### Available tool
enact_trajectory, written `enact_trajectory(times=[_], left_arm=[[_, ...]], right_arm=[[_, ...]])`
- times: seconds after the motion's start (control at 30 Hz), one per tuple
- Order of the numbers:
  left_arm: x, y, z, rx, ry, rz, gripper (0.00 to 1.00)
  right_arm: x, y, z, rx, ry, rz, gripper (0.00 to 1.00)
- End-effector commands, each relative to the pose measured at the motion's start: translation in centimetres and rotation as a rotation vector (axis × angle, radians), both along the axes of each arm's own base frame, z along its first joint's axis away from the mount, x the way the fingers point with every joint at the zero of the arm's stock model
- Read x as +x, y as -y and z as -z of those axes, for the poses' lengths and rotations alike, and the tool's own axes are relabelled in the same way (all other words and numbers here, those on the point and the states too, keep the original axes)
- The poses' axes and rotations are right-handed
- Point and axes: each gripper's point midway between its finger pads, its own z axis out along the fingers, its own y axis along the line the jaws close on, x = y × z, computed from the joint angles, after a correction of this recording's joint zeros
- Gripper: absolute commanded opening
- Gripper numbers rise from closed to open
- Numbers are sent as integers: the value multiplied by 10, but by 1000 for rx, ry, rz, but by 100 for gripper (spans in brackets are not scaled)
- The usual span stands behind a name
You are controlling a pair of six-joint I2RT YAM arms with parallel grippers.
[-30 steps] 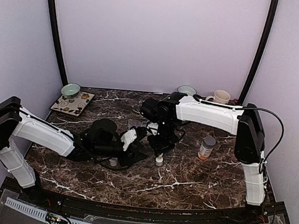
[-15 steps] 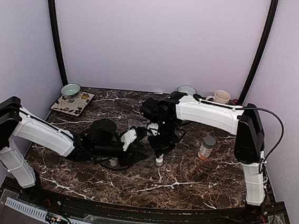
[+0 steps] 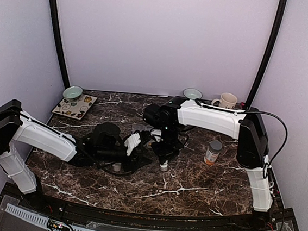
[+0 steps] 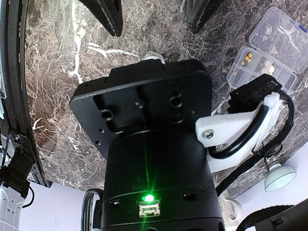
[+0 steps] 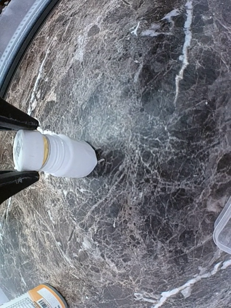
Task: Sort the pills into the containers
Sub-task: Close the lid of the pill bottle on the pill bottle.
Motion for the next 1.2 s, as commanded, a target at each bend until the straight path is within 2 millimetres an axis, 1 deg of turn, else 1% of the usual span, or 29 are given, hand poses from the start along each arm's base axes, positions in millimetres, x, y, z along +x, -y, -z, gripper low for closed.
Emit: enact_trajectory(times=[0.0,0.57,0.93,1.17], left_arm=[[-1,-1,-2,-21,-2,4,48],[-2,1,-1,-26,-8,15,48],[-3,2,1,-26,-11,17,48],[-3,2,1,-27,-14,18,48]], right_arm=[[1,0,-1,-7,-8,0,24],[5,-4,0,-17,-17,-10,24],[6,-3,4,-29,-25,-14,30],[11,-5,0,-24,-8,-11,31]])
